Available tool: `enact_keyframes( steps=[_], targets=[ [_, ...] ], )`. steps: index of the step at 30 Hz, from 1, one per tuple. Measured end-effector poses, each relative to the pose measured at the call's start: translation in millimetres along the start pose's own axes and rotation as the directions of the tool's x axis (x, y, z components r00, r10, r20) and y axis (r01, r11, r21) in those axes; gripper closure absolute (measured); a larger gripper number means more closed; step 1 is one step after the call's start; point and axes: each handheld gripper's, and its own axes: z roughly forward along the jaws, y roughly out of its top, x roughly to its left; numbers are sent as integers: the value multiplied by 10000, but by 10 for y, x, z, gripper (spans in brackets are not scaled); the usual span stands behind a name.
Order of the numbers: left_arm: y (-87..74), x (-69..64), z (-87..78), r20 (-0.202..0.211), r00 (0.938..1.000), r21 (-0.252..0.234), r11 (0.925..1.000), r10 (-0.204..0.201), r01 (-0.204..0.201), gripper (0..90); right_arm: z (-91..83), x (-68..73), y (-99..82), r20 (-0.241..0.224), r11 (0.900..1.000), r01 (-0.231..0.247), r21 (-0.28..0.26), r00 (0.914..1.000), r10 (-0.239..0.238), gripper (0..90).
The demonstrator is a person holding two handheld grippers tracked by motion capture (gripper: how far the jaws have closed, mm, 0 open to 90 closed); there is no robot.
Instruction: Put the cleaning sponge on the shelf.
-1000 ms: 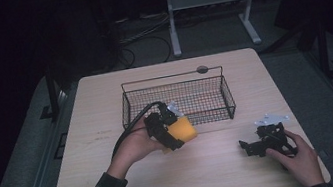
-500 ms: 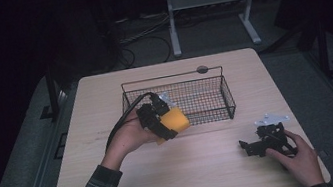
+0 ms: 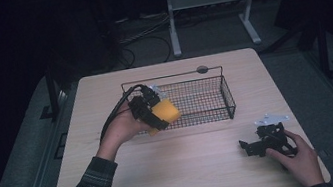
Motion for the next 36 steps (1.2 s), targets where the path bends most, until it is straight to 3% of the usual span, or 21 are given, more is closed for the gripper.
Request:
enact_keyframes(
  steps=[14,19,24,36],
  targets=[
    [3,280,-5,-346,9967,-150,9972,-737,732,221,1,-1,0,-8,10000,10,1,10000,-10,0],
    [8,377,-3,-479,9965,-291,9973,-692,679,221,1,-1,0,-9,10000,14,-1,10000,-14,0],
    [10,488,-4,-653,9974,-222,9993,-318,304,221,1,-1,0,-9,10000,16,-2,10000,-16,0],
    [-55,695,108,-590,9983,-208,9998,38,-51,221,1,-1,0,-8,10000,12,-1,10000,-12,0]
  ],
)
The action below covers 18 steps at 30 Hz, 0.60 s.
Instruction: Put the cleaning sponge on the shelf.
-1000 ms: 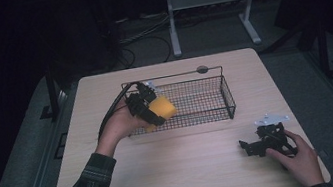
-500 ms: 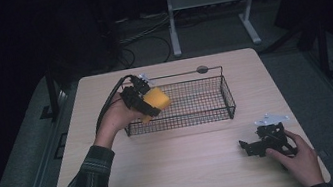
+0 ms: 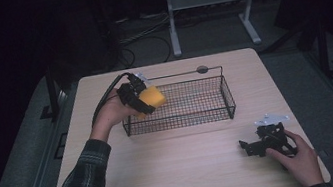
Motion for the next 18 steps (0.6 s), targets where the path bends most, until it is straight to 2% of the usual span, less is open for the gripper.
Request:
enact_keyframes(
  steps=[9,11,15,18],
  targets=[
    [-56,117,130,-117,9999,174,9998,-11,13,221,0,-1,0,1,10000,4,0,10000,-4,0],
    [-68,139,166,-147,9999,312,9995,-82,86,221,0,0,0,3,10000,-3,-2,10000,3,0],
    [-94,156,203,-116,9995,158,9994,-291,293,221,0,0,0,-1,10000,-4,-5,10000,4,0],
    [-126,167,256,-99,9993,232,9990,-374,376,221,0,0,0,1,10000,-10,-4,10000,10,0]
  ],
)
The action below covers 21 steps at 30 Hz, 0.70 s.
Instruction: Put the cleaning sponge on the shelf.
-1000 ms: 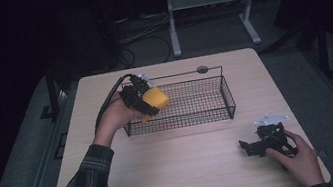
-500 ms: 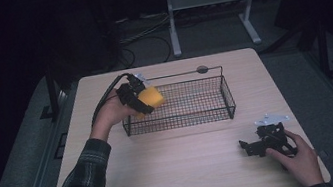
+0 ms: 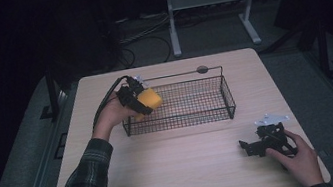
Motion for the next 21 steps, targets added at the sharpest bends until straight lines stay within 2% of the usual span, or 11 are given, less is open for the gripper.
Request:
enact_keyframes(
  steps=[5,12,18,21],
  targets=[
    [-35,18,62,60,9999,22,9999,-144,143,221,0,1,0,-1,10000,-8,2,10000,8,0],
    [-45,31,123,59,9998,246,9995,-206,204,221,0,1,0,-3,10000,-10,0,10000,10,0],
    [-89,49,205,114,9988,476,9977,-478,472,220,0,0,0,-1,10000,-6,0,10000,6,0],
    [-112,59,233,130,9988,509,9976,-474,467,220,0,1,0,-2,10000,-8,1,10000,8,0]
  ],
)
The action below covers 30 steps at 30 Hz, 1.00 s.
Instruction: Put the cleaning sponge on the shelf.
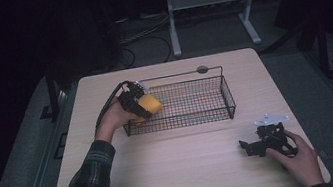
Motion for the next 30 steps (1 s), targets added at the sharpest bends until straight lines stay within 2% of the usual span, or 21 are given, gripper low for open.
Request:
enact_keyframes(
  steps=[2,10,22,30],
  targets=[
    [-16,-1,22,-60,10000,71,10000,55,-54,219,0,0,0,1,10000,5,-2,10000,-5,0],
    [-20,-4,14,1,9999,-3,9999,-148,148,205,0,0,0,-1,10000,3,0,10000,-3,0],
    [-31,-8,-11,79,9999,126,9998,-126,125,196,0,0,0,-1,10000,3,-1,10000,-3,0],
    [-38,1,-27,141,9996,84,9997,-231,230,159,0,0,0,2,10000,4,-2,10000,-4,0]
  ],
)
